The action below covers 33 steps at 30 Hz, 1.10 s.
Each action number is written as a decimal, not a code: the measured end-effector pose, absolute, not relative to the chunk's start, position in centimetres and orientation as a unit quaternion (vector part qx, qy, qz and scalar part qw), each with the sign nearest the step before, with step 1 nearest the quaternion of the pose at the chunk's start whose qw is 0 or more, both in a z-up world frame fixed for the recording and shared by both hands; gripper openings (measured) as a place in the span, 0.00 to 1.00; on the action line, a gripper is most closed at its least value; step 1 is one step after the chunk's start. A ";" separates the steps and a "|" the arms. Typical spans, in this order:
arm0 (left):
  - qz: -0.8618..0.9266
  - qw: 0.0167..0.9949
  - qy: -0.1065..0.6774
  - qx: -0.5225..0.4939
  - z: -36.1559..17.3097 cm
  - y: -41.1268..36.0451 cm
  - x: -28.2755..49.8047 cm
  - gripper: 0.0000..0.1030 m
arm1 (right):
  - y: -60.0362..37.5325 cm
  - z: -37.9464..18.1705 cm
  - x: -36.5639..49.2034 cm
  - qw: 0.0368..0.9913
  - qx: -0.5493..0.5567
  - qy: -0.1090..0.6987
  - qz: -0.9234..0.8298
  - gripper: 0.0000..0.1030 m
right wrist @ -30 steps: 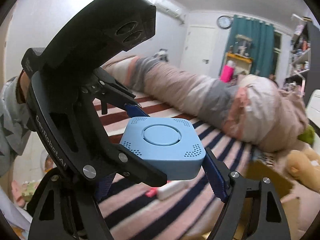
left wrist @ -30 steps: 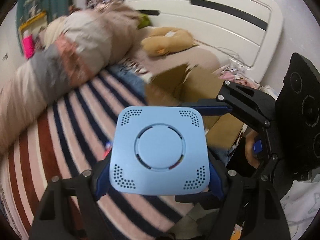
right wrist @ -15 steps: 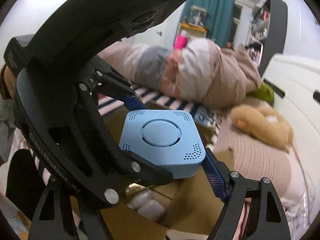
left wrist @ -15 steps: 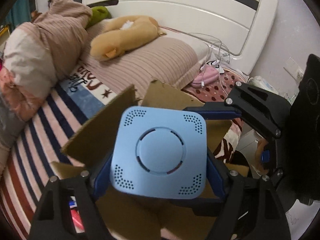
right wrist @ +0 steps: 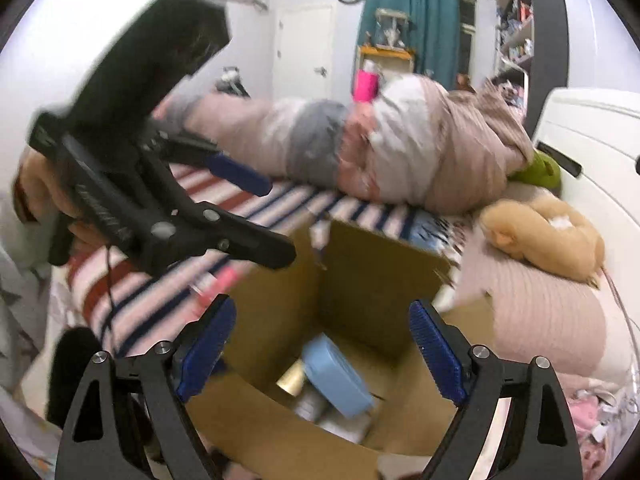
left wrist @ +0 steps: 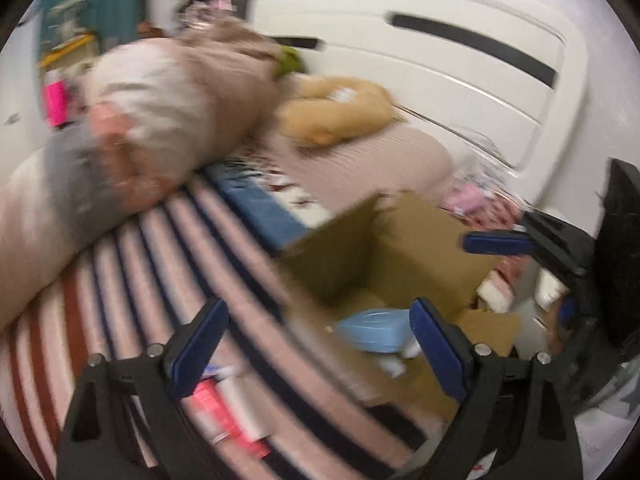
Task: Organize rigid objects
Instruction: 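Carry the blue square case over the box with the left tool and release it, then drop white tube in box with right tool while left grasps tape roll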
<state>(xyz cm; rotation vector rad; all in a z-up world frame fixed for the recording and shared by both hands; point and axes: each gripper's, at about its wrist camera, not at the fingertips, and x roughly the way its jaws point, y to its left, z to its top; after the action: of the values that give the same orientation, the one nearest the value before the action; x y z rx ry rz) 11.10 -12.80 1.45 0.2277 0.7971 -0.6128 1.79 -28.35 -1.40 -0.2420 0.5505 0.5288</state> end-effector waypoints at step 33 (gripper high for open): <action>-0.103 0.911 0.399 -0.027 -14.9 7.5 6.3 0.88 | -15.2 -20.6 12.0 0.889 0.202 0.393 0.122 0.32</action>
<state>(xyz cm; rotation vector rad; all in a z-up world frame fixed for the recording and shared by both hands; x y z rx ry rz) 6.29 7.50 -14.90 -0.0550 0.8232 -0.2117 11.99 -15.17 -20.57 0.4195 0.8175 0.2530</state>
